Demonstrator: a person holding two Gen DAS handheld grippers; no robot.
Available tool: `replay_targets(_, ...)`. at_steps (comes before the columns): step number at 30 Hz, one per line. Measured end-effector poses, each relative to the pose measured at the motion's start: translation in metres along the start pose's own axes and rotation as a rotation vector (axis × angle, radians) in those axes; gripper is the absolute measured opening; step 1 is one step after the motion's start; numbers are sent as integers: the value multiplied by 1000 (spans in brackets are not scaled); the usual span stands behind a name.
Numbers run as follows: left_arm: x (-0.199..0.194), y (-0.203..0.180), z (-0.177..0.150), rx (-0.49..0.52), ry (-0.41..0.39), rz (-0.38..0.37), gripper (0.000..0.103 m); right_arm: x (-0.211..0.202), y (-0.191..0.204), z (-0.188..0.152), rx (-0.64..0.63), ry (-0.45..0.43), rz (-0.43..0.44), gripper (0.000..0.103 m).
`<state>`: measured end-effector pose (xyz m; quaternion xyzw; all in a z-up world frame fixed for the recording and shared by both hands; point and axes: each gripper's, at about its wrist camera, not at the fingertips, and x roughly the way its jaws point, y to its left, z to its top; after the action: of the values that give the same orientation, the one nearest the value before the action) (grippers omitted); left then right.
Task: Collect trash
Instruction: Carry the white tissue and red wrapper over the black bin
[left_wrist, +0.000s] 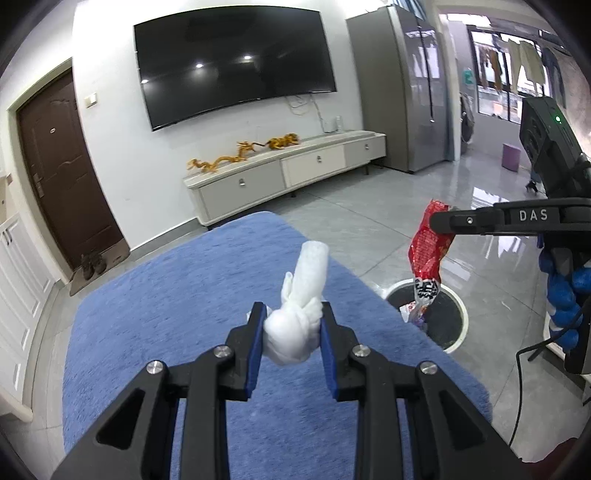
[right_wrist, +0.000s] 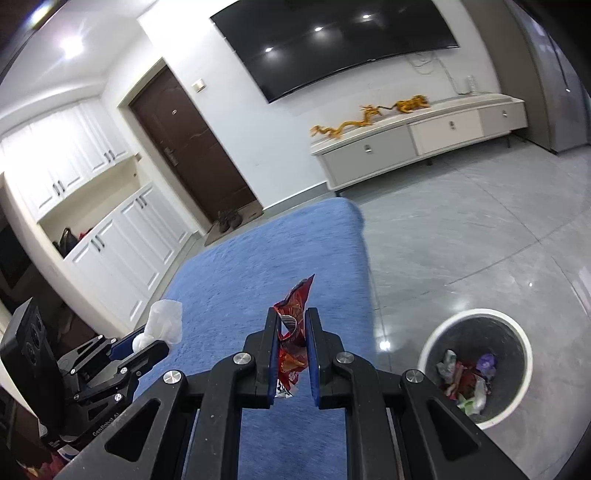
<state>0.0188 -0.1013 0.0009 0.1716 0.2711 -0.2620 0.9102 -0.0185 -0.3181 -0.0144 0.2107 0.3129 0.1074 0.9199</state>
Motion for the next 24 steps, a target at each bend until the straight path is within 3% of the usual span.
replay_targets(11,40,-62,22,113,67,-96,26,-27,-75,-8,101,-61,-158,13)
replay_targets(24,158,-134,64,131,250,-288,27,-19,-174,-17,249,-54,-360,13)
